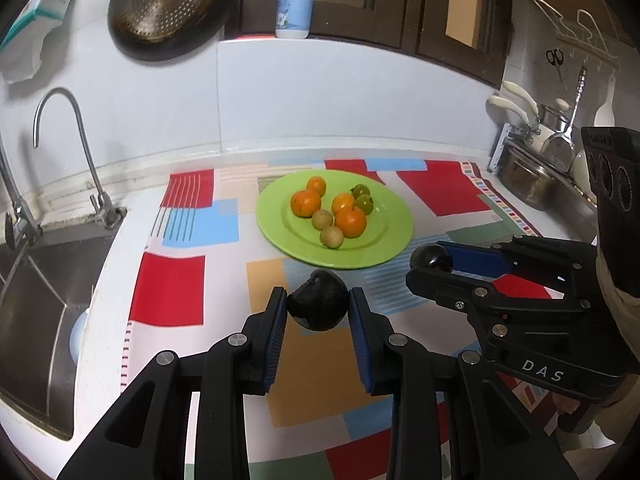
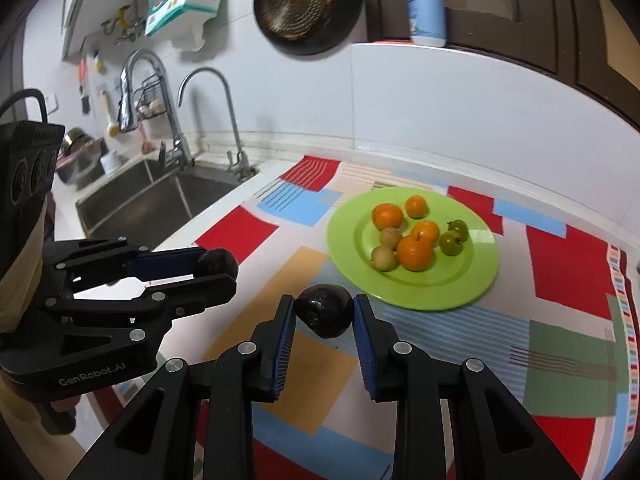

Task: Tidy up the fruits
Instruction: 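Carry both plums over the green plate and open both grippers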

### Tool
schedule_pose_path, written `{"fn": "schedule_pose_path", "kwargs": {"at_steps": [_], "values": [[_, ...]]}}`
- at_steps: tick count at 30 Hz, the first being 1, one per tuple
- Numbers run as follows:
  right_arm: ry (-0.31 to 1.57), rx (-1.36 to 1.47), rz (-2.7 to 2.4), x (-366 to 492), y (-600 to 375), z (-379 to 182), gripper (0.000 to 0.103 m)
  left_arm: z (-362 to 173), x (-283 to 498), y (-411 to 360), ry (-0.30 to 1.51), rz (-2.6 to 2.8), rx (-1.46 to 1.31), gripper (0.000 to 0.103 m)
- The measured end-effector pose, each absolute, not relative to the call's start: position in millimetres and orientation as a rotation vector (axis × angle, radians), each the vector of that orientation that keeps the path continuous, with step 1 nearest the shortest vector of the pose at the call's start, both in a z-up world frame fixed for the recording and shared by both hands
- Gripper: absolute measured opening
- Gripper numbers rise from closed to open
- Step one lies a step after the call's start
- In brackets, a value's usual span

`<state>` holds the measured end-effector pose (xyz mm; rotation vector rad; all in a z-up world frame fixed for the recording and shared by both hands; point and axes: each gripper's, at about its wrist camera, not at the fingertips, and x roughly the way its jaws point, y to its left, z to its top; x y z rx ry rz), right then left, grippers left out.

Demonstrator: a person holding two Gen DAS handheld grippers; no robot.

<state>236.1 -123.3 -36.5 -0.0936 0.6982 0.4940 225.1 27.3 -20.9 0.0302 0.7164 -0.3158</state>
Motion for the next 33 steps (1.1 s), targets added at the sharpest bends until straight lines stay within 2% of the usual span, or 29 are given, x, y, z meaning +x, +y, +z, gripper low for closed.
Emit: {"fn": "schedule_pose_path", "kwargs": {"at_steps": [23, 33], "values": [[0.599, -0.022, 0.328, 250.4, -167.3, -3.5, 0.03, 14.2, 253.9, -11.8, 0.577, -0.39, 0.11, 0.031], [0.583, -0.01, 0.295, 278.4, -176.2, 3.0, 0.03, 17.2, 288.6, -17.0, 0.585, -0.388, 0.094, 0.031]]}}
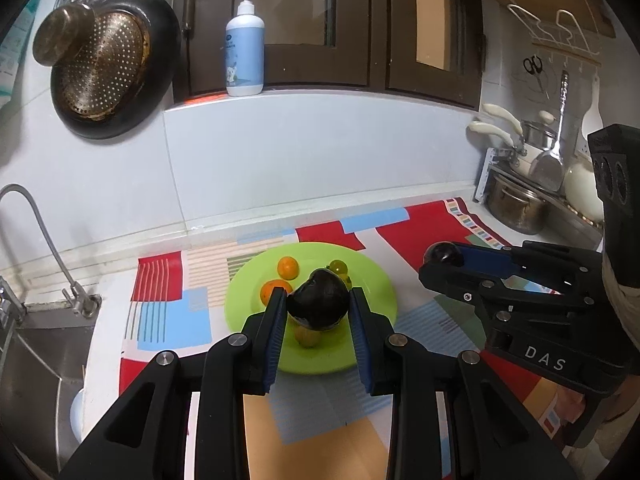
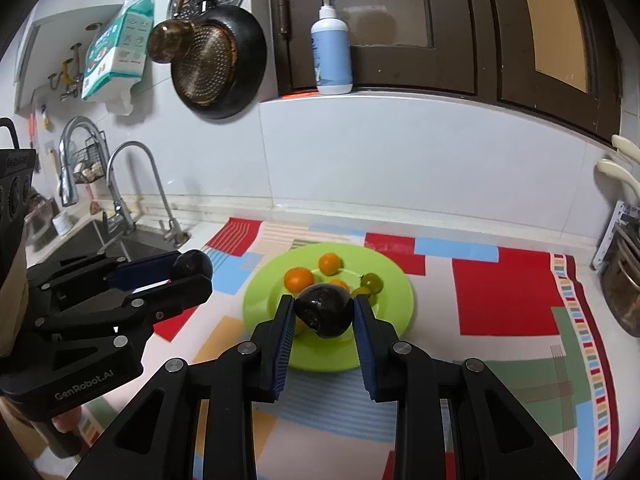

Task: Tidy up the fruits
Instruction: 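Carry both plums over the green plate and open both grippers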

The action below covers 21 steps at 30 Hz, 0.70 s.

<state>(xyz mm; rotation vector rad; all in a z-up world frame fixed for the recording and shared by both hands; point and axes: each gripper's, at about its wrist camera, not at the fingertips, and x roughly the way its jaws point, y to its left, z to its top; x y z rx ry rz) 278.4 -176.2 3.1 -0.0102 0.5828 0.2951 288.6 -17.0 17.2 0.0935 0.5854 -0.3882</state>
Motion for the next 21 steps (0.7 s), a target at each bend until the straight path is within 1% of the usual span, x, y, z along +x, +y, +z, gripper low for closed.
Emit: {"fn": "schedule_pose_path", "kwargs": {"at_steps": [11, 21], "values": [[0.602, 0.011, 0.282, 316.4, -185.3, -2.2, 0.03, 8.1, 331.5, -29.3, 0.617, -0.389, 0.106, 0.031], [0.647, 0.023, 0.269, 354.5, -190.2, -21.3, 0.03, -12.8, 373.5, -34.6, 0.676, -0.399, 0.1, 0.031]]}}
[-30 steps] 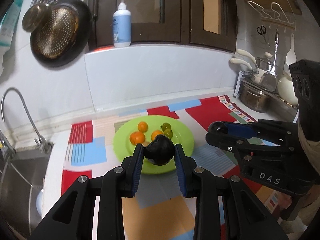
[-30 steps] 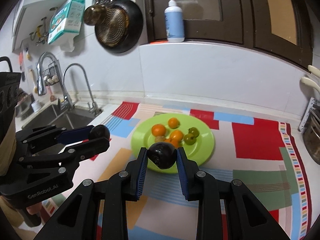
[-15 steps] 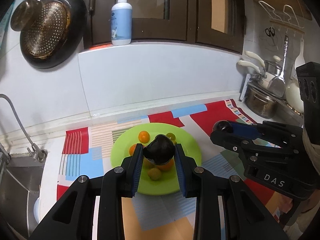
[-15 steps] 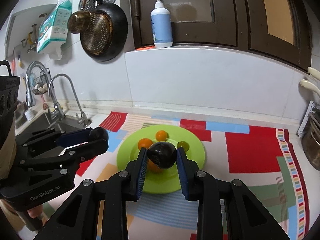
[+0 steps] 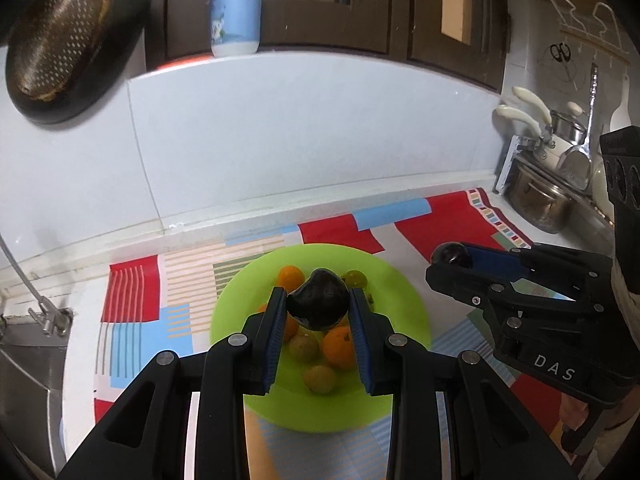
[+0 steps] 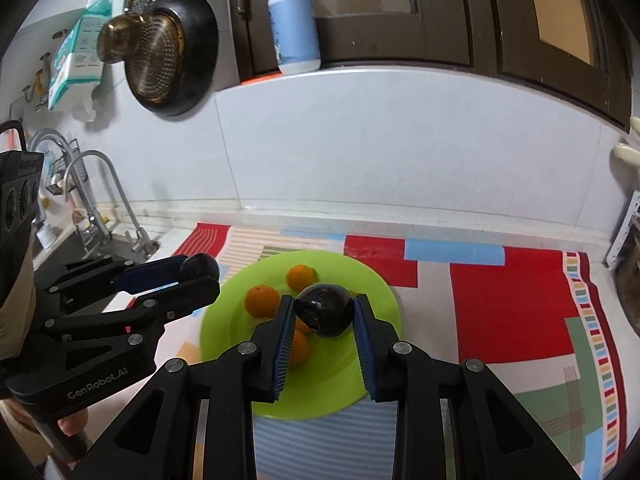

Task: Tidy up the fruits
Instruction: 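Carry both plums over the green plate and open both grippers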

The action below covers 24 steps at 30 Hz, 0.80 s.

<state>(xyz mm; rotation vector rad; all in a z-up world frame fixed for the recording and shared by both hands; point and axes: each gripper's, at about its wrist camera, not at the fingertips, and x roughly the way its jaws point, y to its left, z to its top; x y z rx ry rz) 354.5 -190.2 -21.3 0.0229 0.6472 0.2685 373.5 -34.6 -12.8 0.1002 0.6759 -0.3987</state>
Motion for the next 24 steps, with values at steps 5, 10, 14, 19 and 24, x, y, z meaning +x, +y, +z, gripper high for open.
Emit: {"fn": "schedule_pose_path", "kwargs": {"at_steps": [5, 10, 14, 19, 24], "values": [[0.673, 0.029, 0.266, 372.9, -190.8, -32.5, 0.03, -26.5, 394.4, -36.3, 0.72, -0.405, 0.092, 0.031], [0.7, 0.029, 0.265, 390.1, -192.1, -44.9, 0.03, -39.2, 412.3, -42.6, 0.751, -0.414, 0.102, 0.031], [0.723, 0.036, 0.261, 402.0, -195.3, -54.7, 0.03, -48.7, 426.0, -47.4, 0.773, -0.423, 0.111, 0.031], [0.752, 0.038, 0.26, 414.9, -197.8, -66.1, 0.03, -58.8, 439.2, -53.0, 0.801, -0.429, 0.113, 0.031], [0.773, 0.04, 0.26, 425.1, -198.6, -76.3, 0.03, -67.7, 449.0, -57.0, 0.827, -0.434, 0.116, 0.031]]}}
